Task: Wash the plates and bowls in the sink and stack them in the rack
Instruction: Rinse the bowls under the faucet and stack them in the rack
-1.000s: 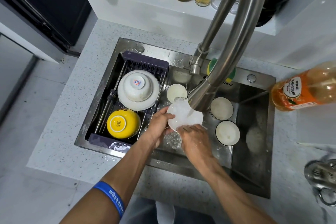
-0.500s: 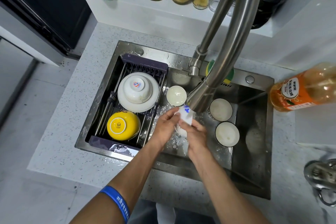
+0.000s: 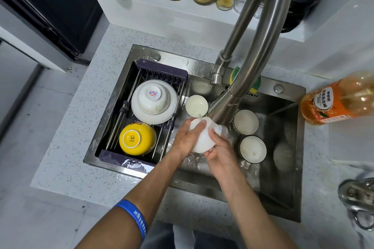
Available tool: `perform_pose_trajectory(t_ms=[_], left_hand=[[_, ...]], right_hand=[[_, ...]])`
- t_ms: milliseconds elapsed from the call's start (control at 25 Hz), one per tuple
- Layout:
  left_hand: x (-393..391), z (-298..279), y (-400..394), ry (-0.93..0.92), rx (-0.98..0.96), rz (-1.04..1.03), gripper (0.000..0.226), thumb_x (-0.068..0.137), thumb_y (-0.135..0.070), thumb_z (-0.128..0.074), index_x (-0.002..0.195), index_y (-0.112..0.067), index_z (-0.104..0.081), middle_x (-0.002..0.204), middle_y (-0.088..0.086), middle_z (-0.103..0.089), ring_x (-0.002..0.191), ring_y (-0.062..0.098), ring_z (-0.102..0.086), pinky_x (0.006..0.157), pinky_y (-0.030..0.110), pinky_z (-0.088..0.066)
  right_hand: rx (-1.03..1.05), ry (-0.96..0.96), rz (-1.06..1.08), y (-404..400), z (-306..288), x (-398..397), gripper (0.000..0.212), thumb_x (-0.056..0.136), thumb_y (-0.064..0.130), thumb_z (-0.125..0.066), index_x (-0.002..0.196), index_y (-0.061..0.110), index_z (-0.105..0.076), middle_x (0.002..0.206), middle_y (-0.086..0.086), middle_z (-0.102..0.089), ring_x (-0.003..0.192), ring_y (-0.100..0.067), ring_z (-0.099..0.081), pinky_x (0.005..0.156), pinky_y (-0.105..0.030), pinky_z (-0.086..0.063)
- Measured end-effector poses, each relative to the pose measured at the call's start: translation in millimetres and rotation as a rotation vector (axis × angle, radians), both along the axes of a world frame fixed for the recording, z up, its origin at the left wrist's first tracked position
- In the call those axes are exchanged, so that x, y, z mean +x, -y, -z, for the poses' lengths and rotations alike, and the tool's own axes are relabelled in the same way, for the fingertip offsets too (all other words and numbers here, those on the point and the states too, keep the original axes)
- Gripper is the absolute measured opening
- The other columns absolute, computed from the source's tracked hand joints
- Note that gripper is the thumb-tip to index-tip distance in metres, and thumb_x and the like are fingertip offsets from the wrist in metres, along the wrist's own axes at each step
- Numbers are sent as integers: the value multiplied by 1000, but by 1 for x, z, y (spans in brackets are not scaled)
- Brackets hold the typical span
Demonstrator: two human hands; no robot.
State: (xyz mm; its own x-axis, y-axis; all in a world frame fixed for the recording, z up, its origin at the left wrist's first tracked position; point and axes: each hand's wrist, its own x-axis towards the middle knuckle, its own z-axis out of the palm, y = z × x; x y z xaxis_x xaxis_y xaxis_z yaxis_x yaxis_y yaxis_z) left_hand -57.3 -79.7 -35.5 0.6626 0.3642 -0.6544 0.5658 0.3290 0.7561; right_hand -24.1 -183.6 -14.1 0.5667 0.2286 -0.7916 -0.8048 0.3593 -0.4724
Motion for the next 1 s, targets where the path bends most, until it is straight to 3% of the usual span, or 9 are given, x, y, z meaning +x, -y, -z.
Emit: perform_pose_trajectory(t_ms=[160,240,360,440,480,600,680,800,1000], left_hand=[[2,1,4,-9,-155,-80,48,88,-61,-59,118,-25,-66,112,2,-72,102,18,-68,87,36,-55],[7,4,8,-28,-141,-48,46,91,-62,-52,112,-26,-70,111,3,-73,104,21,-68,93,42,-55],[8,1,7,-40,-86,-96,49,99,-53,-43,116,-14,-67,113,6,-71,105,22,-67,91,37,-55],[5,-2,-3,-33,-90,-171,38,106,-34,-38,110,-7,-65,108,7,-68,94,19,-63,76,28,-53],[2,-1,-9,-36,-134,-193,38,107,-32,-37,108,-8,-66,103,8,-69,88,18,-63,71,27,-52],[-3,-5,-13,-81,-295,-174,45,104,-43,-39,105,-13,-72,97,8,-73,84,20,-66,79,35,-52],[-7,-5,-8,-89,-319,-175,32,102,-39,-48,108,-17,-71,98,5,-73,82,17,-67,77,34,-53],[-9,0,-7,-104,-306,-175,25,98,-20,-57,122,-17,-64,107,5,-72,87,17,-68,71,30,-59],[-8,0,-8,-72,-307,-251,25,96,-13,-57,120,-12,-66,111,10,-73,95,23,-67,74,31,-57]], right_hand=[[56,29,24,17,4,5,26,88,14,-62,114,14,-66,104,-7,-76,89,-19,-73,70,-34,-61],[97,31,19,27,6,5,35,87,18,-60,122,13,-61,111,-9,-74,95,-20,-72,75,-38,-61],[123,60,7,17,10,6,44,85,15,-61,128,11,-58,112,-9,-73,97,-22,-71,78,-39,-60],[-20,238,-139,11,9,7,33,87,8,-63,120,15,-62,110,-5,-73,98,-23,-69,85,-42,-57],[-182,393,-318,12,8,5,30,88,9,-65,117,19,-64,109,-4,-73,97,-25,-68,87,-46,-56],[-753,1025,-1030,29,8,-8,33,89,19,-67,121,27,-63,105,-2,-72,89,-25,-67,76,-41,-57],[-917,1423,-1241,30,7,-13,37,79,9,-74,113,22,-67,90,-3,-75,80,-25,-69,71,-34,-53],[-1069,1541,-1410,32,10,-6,54,58,-1,-78,105,23,-70,79,4,-75,74,-20,-68,74,-32,-46],[-1194,1590,-1429,32,13,-10,57,52,-1,-79,104,22,-72,79,5,-75,74,-18,-68,80,-30,-36]])
